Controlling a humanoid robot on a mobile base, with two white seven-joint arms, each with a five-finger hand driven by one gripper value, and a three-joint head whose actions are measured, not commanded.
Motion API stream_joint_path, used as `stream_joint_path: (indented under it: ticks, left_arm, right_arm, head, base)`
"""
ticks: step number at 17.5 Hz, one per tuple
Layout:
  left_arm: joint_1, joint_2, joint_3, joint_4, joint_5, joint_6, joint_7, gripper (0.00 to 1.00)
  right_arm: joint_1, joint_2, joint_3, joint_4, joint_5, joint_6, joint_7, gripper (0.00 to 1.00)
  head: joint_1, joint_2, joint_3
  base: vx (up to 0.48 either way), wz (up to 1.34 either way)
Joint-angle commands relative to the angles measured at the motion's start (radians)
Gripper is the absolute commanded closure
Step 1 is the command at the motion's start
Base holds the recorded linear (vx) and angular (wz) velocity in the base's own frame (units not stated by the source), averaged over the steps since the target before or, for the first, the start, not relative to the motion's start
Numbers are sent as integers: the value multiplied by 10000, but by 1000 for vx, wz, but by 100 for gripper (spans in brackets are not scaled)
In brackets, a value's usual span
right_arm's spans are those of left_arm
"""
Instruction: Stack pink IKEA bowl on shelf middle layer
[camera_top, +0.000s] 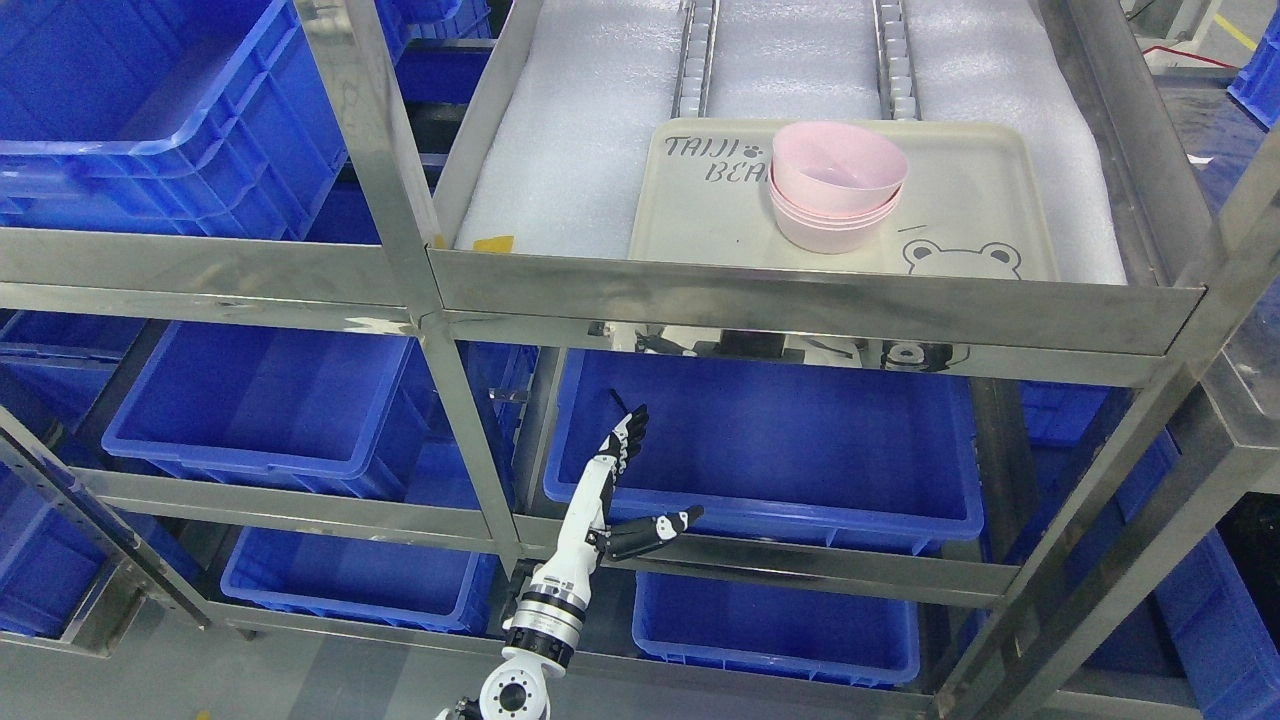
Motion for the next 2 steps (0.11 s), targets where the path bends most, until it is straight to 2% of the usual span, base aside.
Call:
stream_joint_path:
  ticks: [1, 2]
  left_arm:
    - [-81, 175, -599, -733, 1193, -327, 16, 1]
    - [-35, 175, -599, -718, 1240, -313, 16, 1]
  right_arm:
    - [46, -175, 0, -175, 0, -7, 4, 0]
    - [46, -175, 0, -175, 0, -7, 4, 0]
  head:
    - [0, 0, 0]
    - [0, 0, 0]
  base:
    - [0, 0]
    - [0, 0]
